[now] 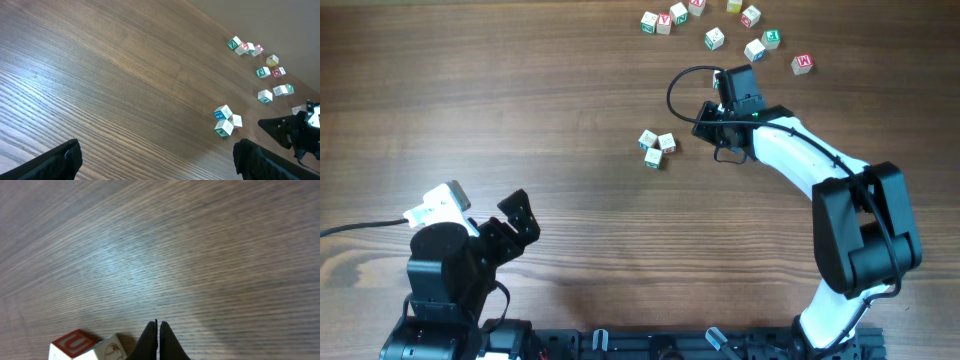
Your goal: Form a circle
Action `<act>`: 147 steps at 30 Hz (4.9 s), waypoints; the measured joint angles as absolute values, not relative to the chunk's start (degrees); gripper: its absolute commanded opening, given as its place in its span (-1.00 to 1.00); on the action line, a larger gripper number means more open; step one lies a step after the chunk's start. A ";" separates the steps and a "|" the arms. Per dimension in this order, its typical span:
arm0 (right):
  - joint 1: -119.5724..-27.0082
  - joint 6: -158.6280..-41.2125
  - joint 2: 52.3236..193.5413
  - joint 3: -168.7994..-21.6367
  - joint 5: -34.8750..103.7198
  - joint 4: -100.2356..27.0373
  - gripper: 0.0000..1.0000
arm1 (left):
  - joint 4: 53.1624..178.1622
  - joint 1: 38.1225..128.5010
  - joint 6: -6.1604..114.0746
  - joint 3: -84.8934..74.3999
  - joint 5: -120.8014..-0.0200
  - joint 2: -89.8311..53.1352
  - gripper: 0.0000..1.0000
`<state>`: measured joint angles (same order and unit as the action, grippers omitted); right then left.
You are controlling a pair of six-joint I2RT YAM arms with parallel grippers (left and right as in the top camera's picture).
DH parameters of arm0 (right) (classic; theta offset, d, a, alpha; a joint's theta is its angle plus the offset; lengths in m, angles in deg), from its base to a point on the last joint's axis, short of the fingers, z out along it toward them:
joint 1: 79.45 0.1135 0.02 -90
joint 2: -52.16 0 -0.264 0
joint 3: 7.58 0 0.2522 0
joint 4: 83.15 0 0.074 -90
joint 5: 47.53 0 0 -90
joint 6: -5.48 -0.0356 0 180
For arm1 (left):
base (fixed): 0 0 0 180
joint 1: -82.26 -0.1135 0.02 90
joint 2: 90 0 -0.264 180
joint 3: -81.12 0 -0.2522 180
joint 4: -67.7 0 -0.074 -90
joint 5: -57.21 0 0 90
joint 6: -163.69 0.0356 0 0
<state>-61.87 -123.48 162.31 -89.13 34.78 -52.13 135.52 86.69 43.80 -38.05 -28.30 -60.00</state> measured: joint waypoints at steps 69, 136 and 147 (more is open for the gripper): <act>-59.14 -118.94 163.49 -85.55 26.35 -57.02 -0.91 | 135.54 86.69 43.80 -38.05 -28.30 -60.00 1.00; -66.63 -117.80 108.56 -86.68 52.36 -26.23 0.98 | 135.67 86.69 43.80 -38.08 -28.30 -60.00 1.00; -66.59 -118.02 84.41 -86.81 76.68 -6.53 1.00 | 135.69 86.69 43.80 -38.16 -28.28 -60.00 1.00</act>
